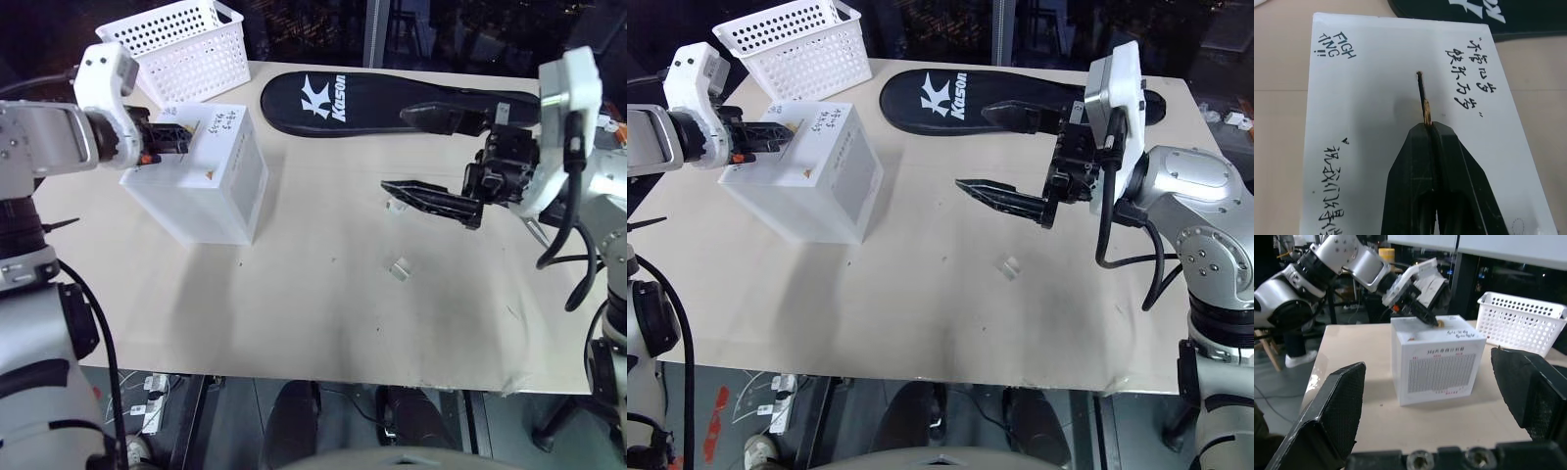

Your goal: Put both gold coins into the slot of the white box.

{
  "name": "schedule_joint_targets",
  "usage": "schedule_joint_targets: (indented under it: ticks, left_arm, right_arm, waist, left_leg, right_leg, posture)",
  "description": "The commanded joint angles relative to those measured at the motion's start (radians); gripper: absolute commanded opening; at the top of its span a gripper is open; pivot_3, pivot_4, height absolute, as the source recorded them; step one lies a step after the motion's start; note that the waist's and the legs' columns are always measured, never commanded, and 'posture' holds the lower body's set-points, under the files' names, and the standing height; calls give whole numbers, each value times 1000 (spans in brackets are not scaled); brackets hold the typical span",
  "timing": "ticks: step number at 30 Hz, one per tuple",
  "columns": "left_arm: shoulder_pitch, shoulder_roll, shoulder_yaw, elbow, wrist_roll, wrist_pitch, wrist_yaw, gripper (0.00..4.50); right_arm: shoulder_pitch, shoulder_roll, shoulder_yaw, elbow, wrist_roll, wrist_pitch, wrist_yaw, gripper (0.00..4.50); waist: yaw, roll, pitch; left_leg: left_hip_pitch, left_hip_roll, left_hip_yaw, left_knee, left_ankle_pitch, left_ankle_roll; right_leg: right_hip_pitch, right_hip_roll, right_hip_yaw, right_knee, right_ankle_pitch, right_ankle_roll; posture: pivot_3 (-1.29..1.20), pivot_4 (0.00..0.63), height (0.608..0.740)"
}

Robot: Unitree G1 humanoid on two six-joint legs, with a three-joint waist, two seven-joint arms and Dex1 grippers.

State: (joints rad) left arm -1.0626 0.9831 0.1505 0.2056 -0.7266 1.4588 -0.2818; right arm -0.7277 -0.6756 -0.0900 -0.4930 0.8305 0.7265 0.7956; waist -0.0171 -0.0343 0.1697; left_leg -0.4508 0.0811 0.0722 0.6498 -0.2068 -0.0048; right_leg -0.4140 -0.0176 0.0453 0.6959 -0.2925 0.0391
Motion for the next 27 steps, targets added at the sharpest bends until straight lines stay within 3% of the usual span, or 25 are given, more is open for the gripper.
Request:
schedule_joint_targets:
  ticks: [1,5,6,8,10,13,17,23,24,25,27]
  left_arm:
    - [-18,-3,-5,-29,40,53,-9,0]
    - [-17,-12,-12,-46,77,40,-19,0]
    - [-18,-15,-1,-56,79,33,-27,579]
    - [-31,-31,37,-62,86,20,-26,1206]
    - [-47,-45,85,-60,88,-16,-29,2166]
    - [-56,-85,149,-114,51,-72,-63,2166]
    - [31,-196,214,-357,-84,-162,-166,2166]
    - [349,-290,196,-689,-229,-235,-284,2166]
    - [410,-303,203,-718,-256,-251,-307,2588]
    - [456,-309,209,-736,-271,-266,-325,2699]
    - [588,-291,177,-776,-184,-375,-361,3436]
  right_arm:
    - [-24,1,-31,-9,16,-20,-9,4451]
    - [-24,2,-28,-12,19,-16,-14,4451]
    - [-23,3,-28,-13,21,-13,-17,4500]
    - [-19,0,-29,-17,25,-7,-23,4500]
    - [-11,-6,-31,-22,28,0,-30,4500]
    - [11,-18,-36,-30,24,8,-41,4500]
    - [103,-55,-29,-54,-40,8,-76,4500]
    - [326,-108,-38,-101,-143,21,-153,4500]
    - [373,-125,-38,-110,-165,23,-159,4500]
    - [407,-135,-40,-117,-177,24,-164,4500]
    - [499,-142,-85,-141,-180,39,-188,4500]
  waist:
    - [1,0,0]
    - [1,0,0]
    - [2,0,0]
    - [4,0,0]
    - [4,0,0]
    - [4,0,0]
    - [16,-1,0]
    - [4,1,-1]
    - [3,1,-1]
    - [2,1,-1]
    - [0,1,-1]
  left_leg:
    - [0,0,0,0,0,0]
    - [0,0,0,0,0,0]
    - [0,0,0,0,0,0]
    - [0,0,0,0,0,0]
    - [0,0,-1,1,0,0]
    - [-1,0,-1,2,0,0]
    - [-3,0,-1,3,0,0]
    - [0,0,-1,3,1,-1]
    - [0,0,-1,3,1,-1]
    - [0,0,-1,3,1,-1]
    - [1,0,-1,3,1,-1]
  right_leg:
    - [0,0,0,0,0,0]
    - [0,0,0,0,0,0]
    - [0,0,0,0,0,0]
    - [0,0,0,0,0,0]
    - [0,0,-1,1,0,0]
    - [0,0,-1,1,0,0]
    - [0,-1,-2,-1,0,0]
    - [2,-2,0,1,0,1]
    - [2,-1,0,1,0,1]
    - [2,-1,0,2,0,1]
    - [2,-1,1,2,0,1]
  posture:
    - [0,150,740]
    - [0,150,740]
    - [0,150,740]
    - [0,150,740]
    - [0,150,740]
    - [0,150,740]
    - [0,150,740]
    - [0,150,740]
    - [0,150,740]
    - [0,150,740]
    - [0,150,740]
